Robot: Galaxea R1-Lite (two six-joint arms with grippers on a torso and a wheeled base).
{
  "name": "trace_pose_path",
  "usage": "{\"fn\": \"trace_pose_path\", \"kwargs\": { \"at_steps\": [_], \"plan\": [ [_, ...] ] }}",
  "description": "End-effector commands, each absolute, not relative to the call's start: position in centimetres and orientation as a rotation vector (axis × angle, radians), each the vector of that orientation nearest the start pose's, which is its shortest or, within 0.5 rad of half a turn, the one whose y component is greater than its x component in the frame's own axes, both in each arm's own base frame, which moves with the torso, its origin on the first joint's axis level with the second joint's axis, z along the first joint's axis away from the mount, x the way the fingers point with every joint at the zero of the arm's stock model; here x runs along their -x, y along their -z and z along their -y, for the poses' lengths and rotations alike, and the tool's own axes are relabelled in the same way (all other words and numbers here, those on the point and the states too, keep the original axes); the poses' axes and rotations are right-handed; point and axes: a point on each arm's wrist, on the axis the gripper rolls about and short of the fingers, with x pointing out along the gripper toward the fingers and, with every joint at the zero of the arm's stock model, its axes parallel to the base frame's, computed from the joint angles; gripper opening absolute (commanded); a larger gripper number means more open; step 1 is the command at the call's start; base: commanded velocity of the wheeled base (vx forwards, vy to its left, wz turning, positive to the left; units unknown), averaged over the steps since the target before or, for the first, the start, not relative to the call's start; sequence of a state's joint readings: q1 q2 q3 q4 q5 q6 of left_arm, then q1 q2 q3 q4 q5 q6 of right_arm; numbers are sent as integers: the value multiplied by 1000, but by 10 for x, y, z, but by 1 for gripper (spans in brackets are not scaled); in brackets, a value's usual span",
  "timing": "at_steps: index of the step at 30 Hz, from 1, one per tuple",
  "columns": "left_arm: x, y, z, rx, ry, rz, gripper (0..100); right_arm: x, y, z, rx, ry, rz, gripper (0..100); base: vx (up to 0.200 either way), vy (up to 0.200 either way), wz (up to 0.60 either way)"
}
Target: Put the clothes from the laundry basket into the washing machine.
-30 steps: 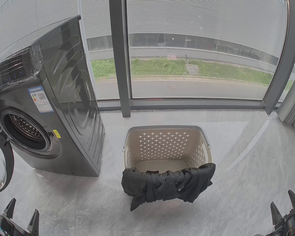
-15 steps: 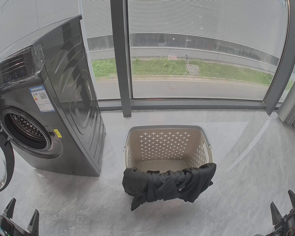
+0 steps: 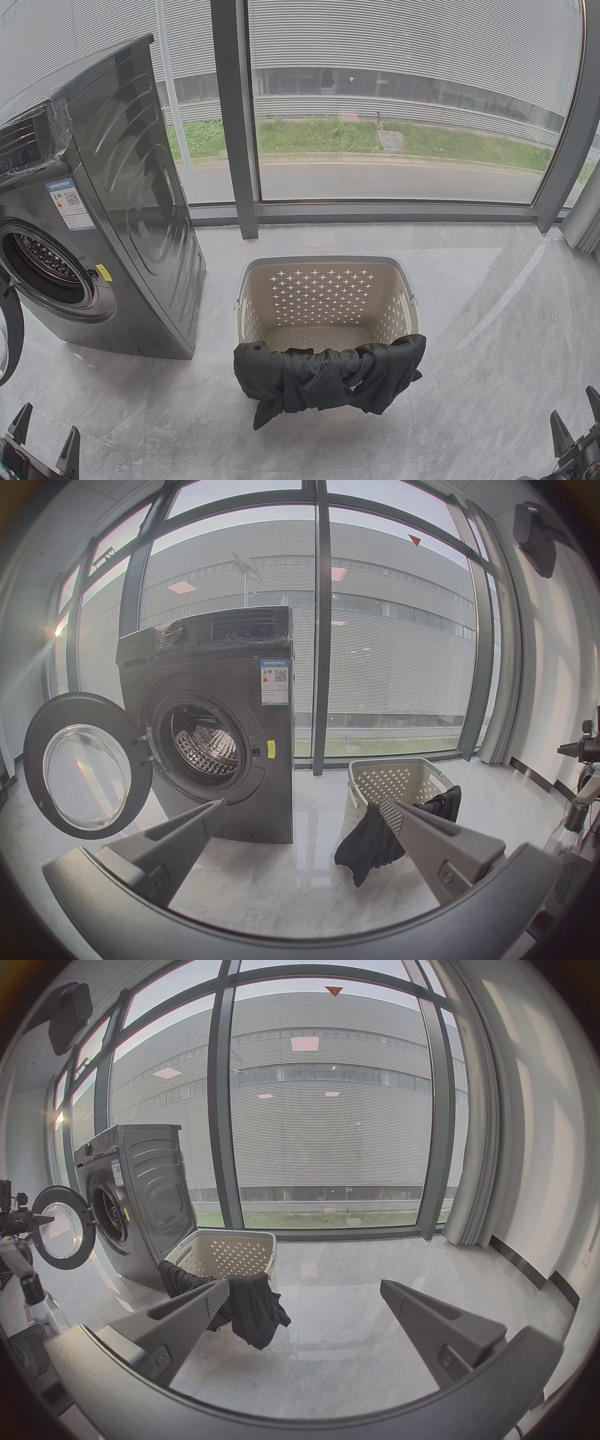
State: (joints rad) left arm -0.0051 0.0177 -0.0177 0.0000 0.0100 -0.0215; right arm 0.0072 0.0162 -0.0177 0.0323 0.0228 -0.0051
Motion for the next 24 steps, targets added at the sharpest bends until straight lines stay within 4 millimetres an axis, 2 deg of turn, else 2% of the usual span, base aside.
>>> {"fn": "trace_pose_path", "kwargs": {
  "at_steps": [1,16,17,19,20,22,24],
  "plan": [
    [23,-76,0,23,-6,3,100,24,-76,0,8,-34,-17,100,0,0,0],
    [23,-76,0,21,-6,3,100,23,-76,0,3,-20,-2,100,0,0,0],
    [23,-76,0,23,-6,5,100,24,-84,0,2,-29,55,100,0,0,0],
    [23,-76,0,23,-6,3,100,38,-122,0,-14,-31,219,100,0,0,0],
    [23,-76,0,20,-6,5,100,42,-142,1,-20,-37,244,100,0,0,0],
    [23,-76,0,17,-6,5,100,37,-169,2,-20,-63,196,100,0,0,0],
    [23,-76,0,20,-6,5,100,29,-179,2,-19,-96,131,100,0,0,0]
  ]
}}
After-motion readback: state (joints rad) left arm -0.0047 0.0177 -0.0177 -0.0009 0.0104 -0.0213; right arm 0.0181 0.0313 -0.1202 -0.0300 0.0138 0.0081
